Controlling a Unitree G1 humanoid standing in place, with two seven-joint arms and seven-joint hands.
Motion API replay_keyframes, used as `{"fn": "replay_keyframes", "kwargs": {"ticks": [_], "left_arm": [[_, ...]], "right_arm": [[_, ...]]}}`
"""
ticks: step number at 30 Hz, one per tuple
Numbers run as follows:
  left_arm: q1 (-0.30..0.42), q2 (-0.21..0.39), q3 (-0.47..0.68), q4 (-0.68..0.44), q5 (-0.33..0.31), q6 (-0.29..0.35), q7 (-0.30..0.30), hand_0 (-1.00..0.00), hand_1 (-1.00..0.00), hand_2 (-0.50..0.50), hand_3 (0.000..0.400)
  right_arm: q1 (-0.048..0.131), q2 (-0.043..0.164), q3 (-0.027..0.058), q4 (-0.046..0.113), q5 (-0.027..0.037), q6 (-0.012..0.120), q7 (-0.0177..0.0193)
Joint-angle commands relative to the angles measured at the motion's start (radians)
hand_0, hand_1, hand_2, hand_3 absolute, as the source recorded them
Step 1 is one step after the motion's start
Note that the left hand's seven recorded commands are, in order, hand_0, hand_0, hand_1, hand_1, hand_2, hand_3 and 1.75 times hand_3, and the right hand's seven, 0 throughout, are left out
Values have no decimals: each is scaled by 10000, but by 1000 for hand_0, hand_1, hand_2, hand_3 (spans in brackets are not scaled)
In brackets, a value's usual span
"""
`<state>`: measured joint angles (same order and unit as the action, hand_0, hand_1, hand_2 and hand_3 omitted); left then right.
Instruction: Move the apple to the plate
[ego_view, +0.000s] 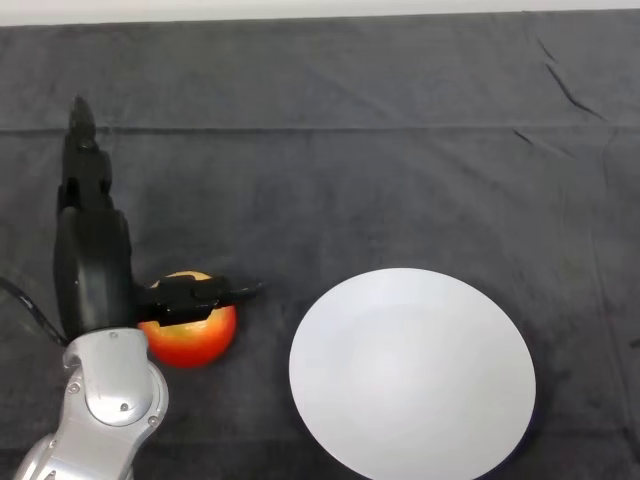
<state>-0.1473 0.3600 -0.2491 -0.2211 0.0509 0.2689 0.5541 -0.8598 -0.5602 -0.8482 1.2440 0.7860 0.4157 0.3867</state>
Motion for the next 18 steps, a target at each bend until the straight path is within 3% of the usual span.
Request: {"fn": "replay_keyframes", "kwargs": {"ticks": [1,11,18], "left_arm": [[191,446,-76,23,-42,265,-189,0,0,0,0],[748,996,2,-619,230,1692,-812,0,0,0,0],[763,970,-200,-453,526,2316,-1022,0,0,0,0]], "right_arm": [[389,-33,-98,-471,301,15,-67],[388,-36,-97,-468,303,16,-67],[385,-39,-98,-462,304,16,-66]]}}
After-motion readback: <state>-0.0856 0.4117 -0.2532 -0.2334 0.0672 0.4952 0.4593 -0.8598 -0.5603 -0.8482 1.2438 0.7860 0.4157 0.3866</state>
